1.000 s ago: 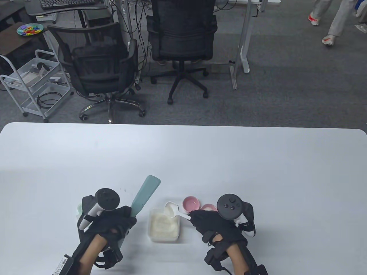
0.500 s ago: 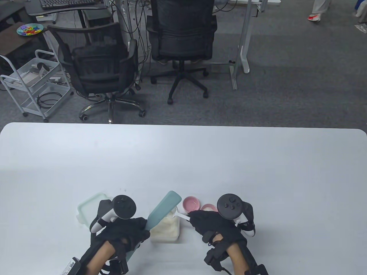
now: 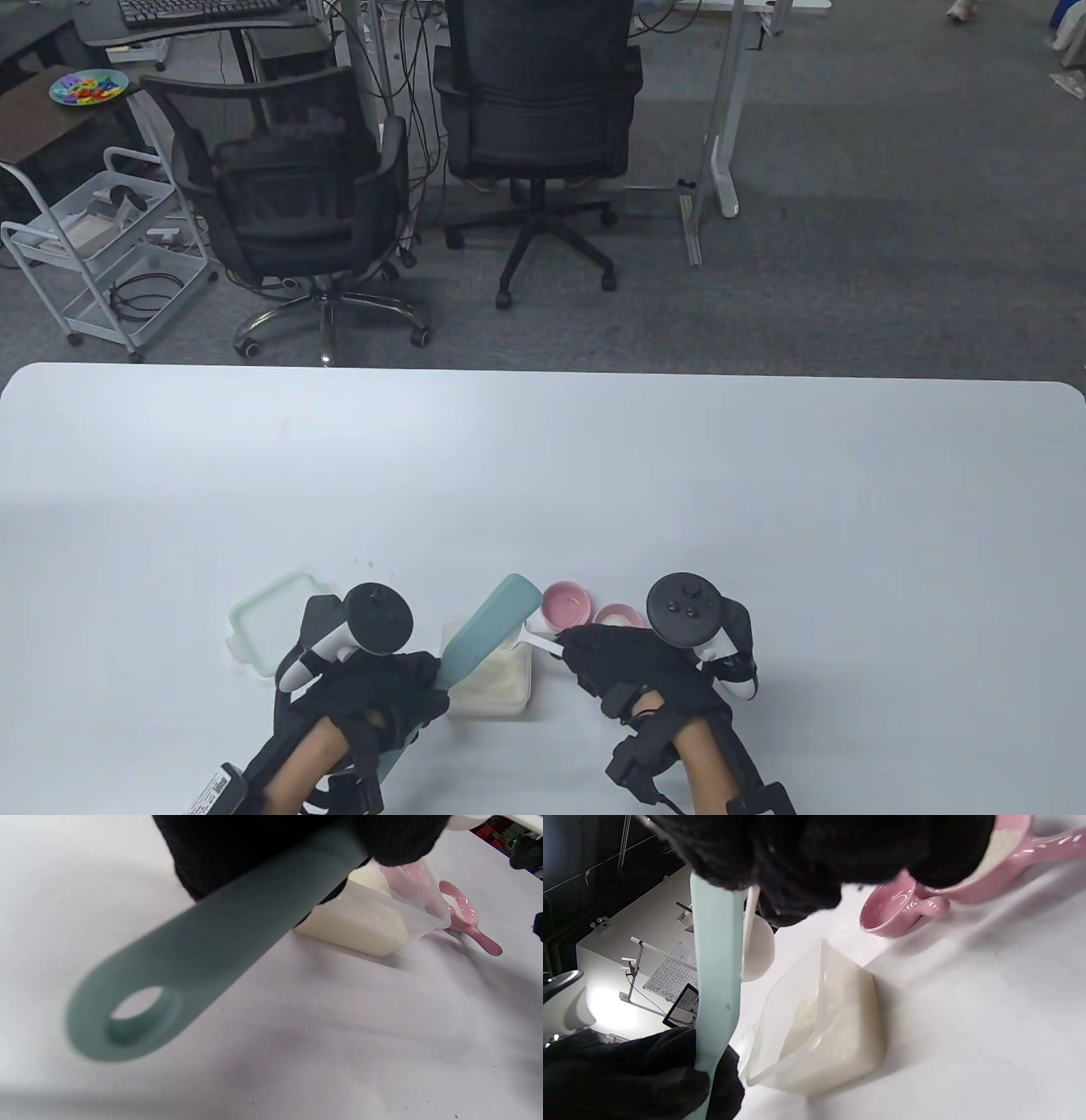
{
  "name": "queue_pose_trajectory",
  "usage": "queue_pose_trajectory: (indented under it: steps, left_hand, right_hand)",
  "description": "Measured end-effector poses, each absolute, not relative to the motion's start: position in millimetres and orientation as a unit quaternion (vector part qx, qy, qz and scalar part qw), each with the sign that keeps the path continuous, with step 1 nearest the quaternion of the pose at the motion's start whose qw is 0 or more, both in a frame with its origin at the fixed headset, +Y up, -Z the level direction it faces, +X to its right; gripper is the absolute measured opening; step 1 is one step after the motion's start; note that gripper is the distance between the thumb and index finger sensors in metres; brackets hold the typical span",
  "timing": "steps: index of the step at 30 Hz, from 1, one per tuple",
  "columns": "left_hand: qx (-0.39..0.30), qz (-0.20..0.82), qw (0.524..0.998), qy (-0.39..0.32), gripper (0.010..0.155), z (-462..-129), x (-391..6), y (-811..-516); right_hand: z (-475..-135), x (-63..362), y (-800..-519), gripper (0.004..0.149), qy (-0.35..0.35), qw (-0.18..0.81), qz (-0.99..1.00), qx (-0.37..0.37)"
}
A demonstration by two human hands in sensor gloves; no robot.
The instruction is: Scoop white sugar with coffee spoon and level it off using dessert spatula
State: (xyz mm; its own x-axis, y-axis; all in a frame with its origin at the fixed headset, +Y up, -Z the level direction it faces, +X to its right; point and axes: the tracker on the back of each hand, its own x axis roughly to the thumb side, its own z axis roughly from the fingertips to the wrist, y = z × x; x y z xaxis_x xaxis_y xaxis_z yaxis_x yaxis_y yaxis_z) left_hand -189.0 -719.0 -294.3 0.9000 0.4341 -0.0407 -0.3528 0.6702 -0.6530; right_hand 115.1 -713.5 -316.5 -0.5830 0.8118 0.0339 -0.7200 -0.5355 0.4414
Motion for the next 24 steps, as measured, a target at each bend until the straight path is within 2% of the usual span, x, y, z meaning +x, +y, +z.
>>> queue_pose_trajectory:
  steps: [10, 20, 24]
  left_hand:
    - [-0.347, 0.203, 0.914, -0.06, 0.048, -292, -184, -721]
    - [-0.297, 0.144, 0.944, -0.001, 0.048, -300, -202, -718]
    - [-0.301, 0.137, 0.944, 0.003, 0.048, -300, -202, -719]
  right_hand:
    - [-316, 116, -714, 0.048, 0.21, 0.449, 0.86, 0.118]
    - [-318, 123, -716, 0.048, 0.219, 0.446, 0.861, 0.105]
    - [-318, 125, -716, 0.048, 0.224, 0.454, 0.856, 0.104]
